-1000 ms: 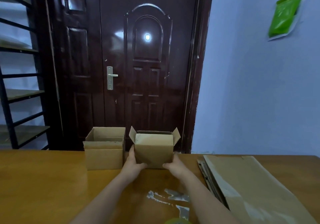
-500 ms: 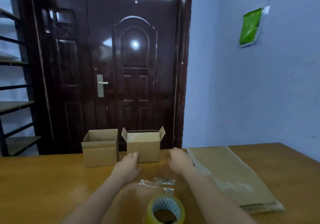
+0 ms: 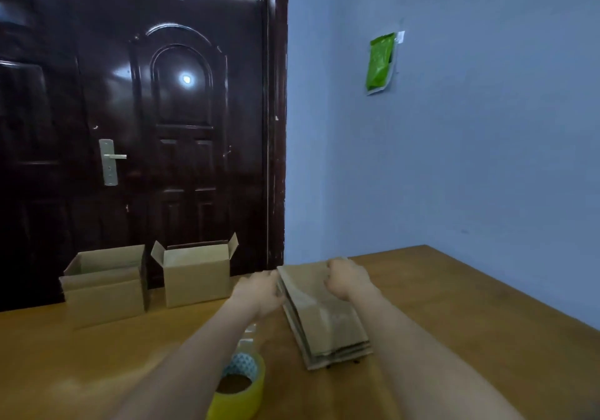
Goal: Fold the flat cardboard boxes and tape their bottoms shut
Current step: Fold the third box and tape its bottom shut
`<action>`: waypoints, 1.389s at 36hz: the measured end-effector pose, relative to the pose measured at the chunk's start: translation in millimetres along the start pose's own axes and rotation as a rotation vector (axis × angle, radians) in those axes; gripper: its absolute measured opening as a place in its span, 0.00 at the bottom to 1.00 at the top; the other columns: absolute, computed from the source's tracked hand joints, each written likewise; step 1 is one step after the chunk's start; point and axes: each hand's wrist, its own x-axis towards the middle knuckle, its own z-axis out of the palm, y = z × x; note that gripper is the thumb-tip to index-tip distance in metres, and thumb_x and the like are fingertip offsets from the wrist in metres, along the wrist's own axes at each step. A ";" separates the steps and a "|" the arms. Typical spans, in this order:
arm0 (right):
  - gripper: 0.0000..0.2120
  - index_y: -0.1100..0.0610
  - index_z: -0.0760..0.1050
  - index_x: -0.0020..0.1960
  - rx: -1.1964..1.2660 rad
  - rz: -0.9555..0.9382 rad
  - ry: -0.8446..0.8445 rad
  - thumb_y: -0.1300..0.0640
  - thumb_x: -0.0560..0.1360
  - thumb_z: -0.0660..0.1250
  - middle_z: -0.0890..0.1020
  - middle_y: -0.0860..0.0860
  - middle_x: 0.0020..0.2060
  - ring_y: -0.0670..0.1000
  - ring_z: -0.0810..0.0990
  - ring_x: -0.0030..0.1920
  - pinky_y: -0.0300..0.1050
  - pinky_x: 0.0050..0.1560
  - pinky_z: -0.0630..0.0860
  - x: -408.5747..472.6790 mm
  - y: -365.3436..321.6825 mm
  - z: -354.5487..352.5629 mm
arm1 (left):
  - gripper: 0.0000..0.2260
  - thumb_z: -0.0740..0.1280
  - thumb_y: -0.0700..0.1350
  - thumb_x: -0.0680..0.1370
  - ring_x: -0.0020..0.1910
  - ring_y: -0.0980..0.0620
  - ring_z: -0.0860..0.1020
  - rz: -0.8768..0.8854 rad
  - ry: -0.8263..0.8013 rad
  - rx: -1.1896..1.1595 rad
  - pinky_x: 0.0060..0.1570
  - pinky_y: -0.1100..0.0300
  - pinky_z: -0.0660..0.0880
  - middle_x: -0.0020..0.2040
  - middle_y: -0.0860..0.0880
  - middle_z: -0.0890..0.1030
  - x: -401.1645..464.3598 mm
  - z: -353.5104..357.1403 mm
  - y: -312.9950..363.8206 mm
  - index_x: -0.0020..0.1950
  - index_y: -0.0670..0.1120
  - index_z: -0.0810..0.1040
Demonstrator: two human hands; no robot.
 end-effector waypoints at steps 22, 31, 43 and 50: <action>0.23 0.61 0.70 0.62 0.382 0.402 0.038 0.46 0.81 0.46 0.78 0.58 0.55 0.58 0.77 0.54 0.53 0.57 0.74 -25.6 89.8 33.7 | 0.21 0.59 0.50 0.81 0.51 0.52 0.72 -0.105 -0.049 -0.712 0.47 0.62 0.70 0.61 0.46 0.74 1.9 28.9 47.2 0.72 0.44 0.64; 0.14 0.65 0.72 0.60 0.726 0.421 0.274 0.59 0.78 0.60 0.76 0.60 0.59 0.60 0.73 0.60 0.47 0.56 0.70 -8.9 86.2 -15.2 | 0.16 0.63 0.47 0.79 0.49 0.53 0.72 -0.193 0.142 -1.315 0.47 0.59 0.70 0.56 0.48 0.72 8.3 -11.5 57.2 0.66 0.46 0.66; 0.09 0.58 0.78 0.52 1.089 0.330 0.414 0.63 0.76 0.61 0.79 0.54 0.56 0.53 0.75 0.54 0.47 0.56 0.71 7.0 59.5 -66.0 | 0.30 0.67 0.29 0.73 0.47 0.53 0.76 -0.085 0.321 -1.320 0.37 0.66 0.74 0.61 0.46 0.73 -1.5 -70.1 32.7 0.71 0.49 0.64; 0.16 0.58 0.74 0.62 0.942 0.252 0.435 0.61 0.74 0.63 0.74 0.55 0.63 0.55 0.71 0.62 0.47 0.61 0.68 12.4 19.4 -89.5 | 0.28 0.65 0.26 0.73 0.46 0.50 0.78 0.005 0.465 -1.265 0.42 0.56 0.79 0.57 0.46 0.76 -12.4 -139.6 11.0 0.69 0.48 0.69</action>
